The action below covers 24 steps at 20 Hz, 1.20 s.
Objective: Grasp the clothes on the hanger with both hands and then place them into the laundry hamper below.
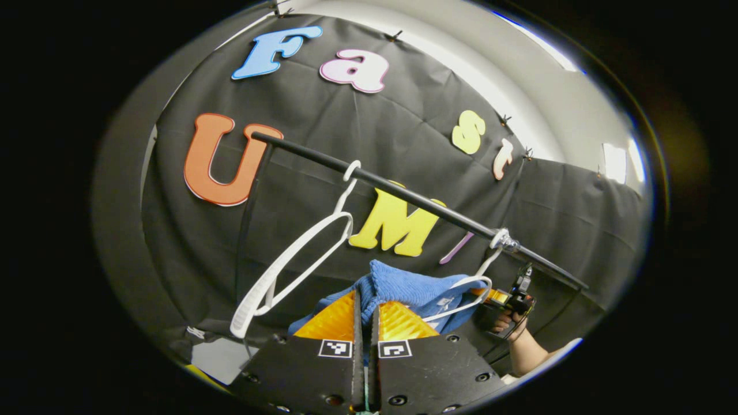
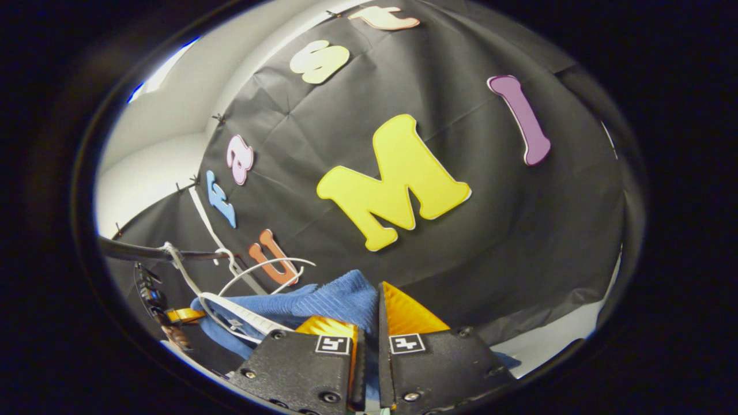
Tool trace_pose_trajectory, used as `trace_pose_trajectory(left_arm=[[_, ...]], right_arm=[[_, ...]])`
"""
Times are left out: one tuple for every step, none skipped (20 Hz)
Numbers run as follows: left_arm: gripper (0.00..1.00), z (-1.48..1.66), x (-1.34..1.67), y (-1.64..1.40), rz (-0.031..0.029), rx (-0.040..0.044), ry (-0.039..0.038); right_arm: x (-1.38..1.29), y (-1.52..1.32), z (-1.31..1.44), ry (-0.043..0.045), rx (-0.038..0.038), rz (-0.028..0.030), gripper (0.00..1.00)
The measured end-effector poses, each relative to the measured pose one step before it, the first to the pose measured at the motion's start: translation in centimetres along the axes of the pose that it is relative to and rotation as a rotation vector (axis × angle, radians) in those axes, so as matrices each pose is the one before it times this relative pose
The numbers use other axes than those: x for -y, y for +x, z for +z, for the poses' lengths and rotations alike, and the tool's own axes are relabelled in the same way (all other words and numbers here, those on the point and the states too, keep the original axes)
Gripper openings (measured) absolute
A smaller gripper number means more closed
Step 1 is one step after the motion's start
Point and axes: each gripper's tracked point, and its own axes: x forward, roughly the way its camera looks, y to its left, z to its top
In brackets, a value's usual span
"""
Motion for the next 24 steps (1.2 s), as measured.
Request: trace_pose_trajectory(left_arm=[[0.03, -0.019, -0.090, -0.018, -0.00432, -0.00395, -0.00073], [0.02, 0.051, -0.002, 0.075, -0.00470, -0.00681, -0.00394], [0.03, 0.035, -0.055, -0.007, -0.00606, -0.01177, -0.00254], [0.03, 0.089, -0.103, -0.048, -0.00966, -0.01354, 0.00080], [0.02, 0.172, -0.164, -0.069, -0.00898, -0.01644, -0.00626], [0.02, 0.231, -0.290, -0.019, -0.00498, -0.01311, -0.00922], [0.03, 0.297, -0.310, 0.209, -0.00082, -0.00431, -0.01160], [0.03, -0.040, -0.201, -0.061, 0.00308, -0.01170, -0.00341], [0.03, -0.125, -0.115, 0.077, 0.00366, -0.00908, 0.00864], [0.02, -0.294, -0.100, -0.059, 0.00662, -0.01166, 0.01094], [0.03, -0.275, -0.093, 0.143, 0.00688, -0.00905, 0.00982], [0.03, -0.358, -0.183, 0.095, 0.01021, -0.00931, 0.01787], [0.03, -0.433, -0.221, 0.123, 0.00951, -0.01043, 0.01737], [0.02, -0.364, -0.221, 0.008, 0.01209, -0.00862, 0.01321], [0.02, -0.104, 0.020, 0.168, 0.00290, -0.00186, 0.00269], [0.02, -0.194, 0.182, 0.201, 0.00126, 0.00228, 0.00382], [0.08, 0.109, 0.021, 0.130, 0.00388, 0.00339, 0.00920], [0.02, -0.023, -0.248, 0.131, 0.00718, 0.00096, 0.00754], [0.02, 0.052, -0.202, 0.269, 0.00841, -0.00170, -0.00288], [0.02, -0.385, 0.142, 0.234, 0.00201, -0.01174, -0.00230], [0.02, -0.525, -0.032, 0.190, 0.01104, -0.01492, 0.01496], [0.02, -0.718, -0.480, 0.146, 0.01831, -0.01857, 0.01885], [0.03, -0.620, -0.353, 0.171, 0.01547, -0.01369, 0.01892], [0.03, -0.463, -0.041, 0.216, 0.00553, -0.00812, 0.00528]], right_arm=[[0.042, -0.034, -0.168, 0.01458, -0.00536, 0.00780, 0.12], [-0.051, 0.131, 0.088, 0.01081, -0.00741, 0.00914, 0.12], [-0.093, 0.138, -0.061, 0.00009, -0.00989, 0.00928, 0.12], [-0.025, 0.111, 0.089, -0.00822, -0.01251, 0.00599, 0.12], [-0.172, 0.111, -0.096, -0.01388, -0.01623, 0.00710, 0.12], [-0.140, 0.167, 0.082, -0.01892, -0.01501, 0.00854, 0.11], [-0.314, 0.125, -0.041, -0.01406, -0.01588, 0.01558, 0.12], [0.002, 0.002, 0.089, -0.01246, -0.01110, 0.00964, 0.12], [-0.021, 0.072, 0.110, -0.01445, -0.01240, 0.00708, 0.12], [0.069, 0.124, 0.049, -0.00932, -0.01055, 0.00136, 0.12], [0.344, 0.142, -0.077, -0.01157, -0.01322, -0.00447, 0.12], [0.583, 0.302, 0.132, -0.00065, -0.00070, -0.00116, 0.12], [0.397, 0.110, -0.213, 0.02118, -0.00861, 0.00752, 0.12], [0.175, 0.007, -0.202, 0.03207, -0.00485, 0.01301, 0.12], [0.281, -0.009, -0.280, 0.02709, -0.00288, 0.00615, 0.12], [0.268, 0.096, -0.165, 0.02250, 0.00118, 0.00373, 0.12], [0.207, 0.342, -0.391, 0.02062, 0.00025, 0.00616, 0.12], [0.178, 0.294, -0.195, 0.02554, -0.00696, 0.00951, 0.12], [0.362, 0.230, -0.412, 0.02785, -0.01066, 0.00315, 0.12], [0.678, 0.401, -0.187, 0.02531, -0.00870, -0.01181, 0.12], [0.686, 0.367, -0.402, 0.01033, -0.01181, -0.01621, 0.11], [0.650, 0.469, -0.525, 0.00172, -0.01455, -0.02220, 0.12], [0.498, 0.014, -0.695, -0.00519, -0.00838, -0.01543, 0.12], [0.294, -0.001, -0.513, 0.00069, -0.00186, -0.00384, 0.12]])
